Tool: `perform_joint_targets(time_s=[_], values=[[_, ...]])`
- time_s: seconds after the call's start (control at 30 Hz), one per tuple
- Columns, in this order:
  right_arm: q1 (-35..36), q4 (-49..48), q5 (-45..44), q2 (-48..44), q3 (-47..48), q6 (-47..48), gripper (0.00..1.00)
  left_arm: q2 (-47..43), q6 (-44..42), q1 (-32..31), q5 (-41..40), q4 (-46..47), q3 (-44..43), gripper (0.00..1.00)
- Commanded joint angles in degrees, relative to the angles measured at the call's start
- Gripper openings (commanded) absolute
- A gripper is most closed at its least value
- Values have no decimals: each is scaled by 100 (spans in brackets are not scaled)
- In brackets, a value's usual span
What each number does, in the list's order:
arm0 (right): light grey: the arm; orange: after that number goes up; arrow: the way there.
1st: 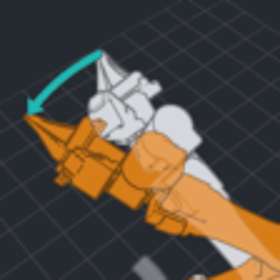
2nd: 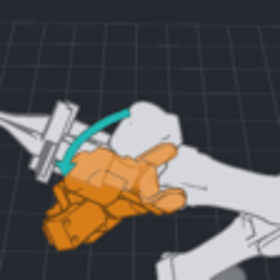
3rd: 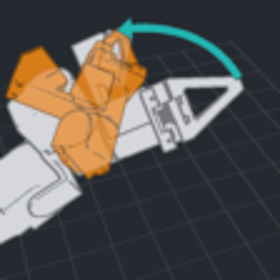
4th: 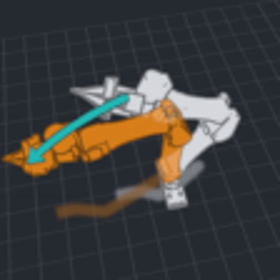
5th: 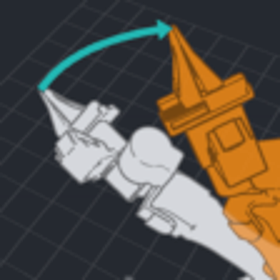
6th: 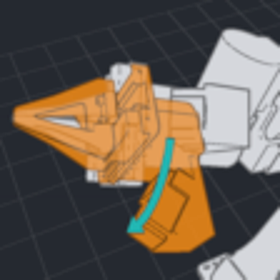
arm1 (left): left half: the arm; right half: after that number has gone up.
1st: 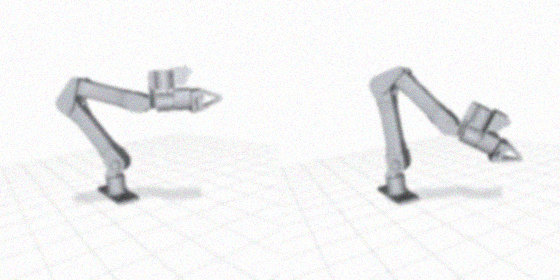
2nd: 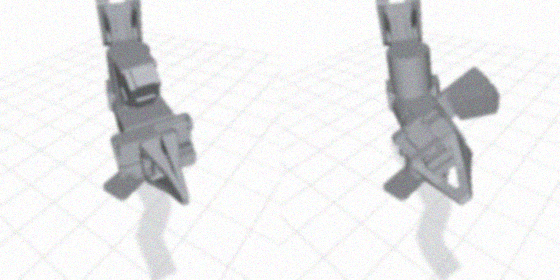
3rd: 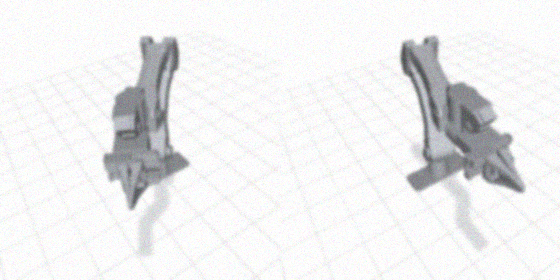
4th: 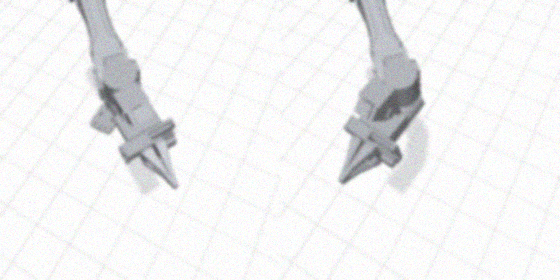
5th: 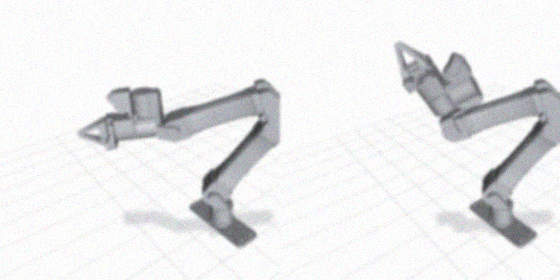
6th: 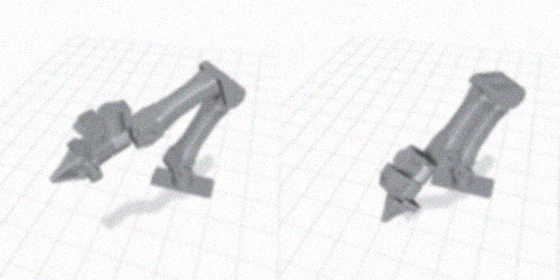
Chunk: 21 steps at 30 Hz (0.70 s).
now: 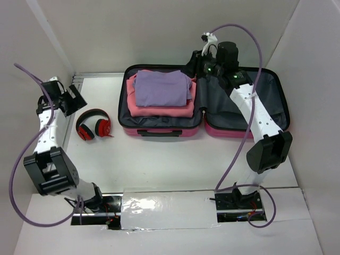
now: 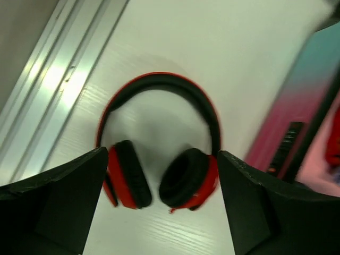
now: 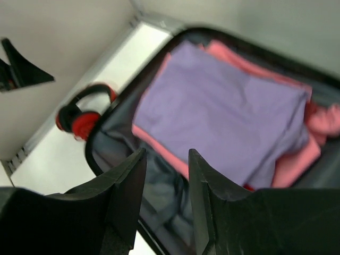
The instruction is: Pack the luggage
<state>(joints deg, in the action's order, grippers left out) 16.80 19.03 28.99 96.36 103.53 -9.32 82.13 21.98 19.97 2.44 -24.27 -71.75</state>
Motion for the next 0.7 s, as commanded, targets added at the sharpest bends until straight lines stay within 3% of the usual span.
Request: perform_joint_targets(time_s=[0.0,0.37,0.67], values=[[-115,49,-148,-47,-411,141,45,337,-807,429,538,46,-225,95],[-528,57,-16,269,-746,88,46,2060,-1547,587,424,520,-506,89],[-704,-65,45,270,-930,88,46,2447,-2434,587,723,872,-656,87]])
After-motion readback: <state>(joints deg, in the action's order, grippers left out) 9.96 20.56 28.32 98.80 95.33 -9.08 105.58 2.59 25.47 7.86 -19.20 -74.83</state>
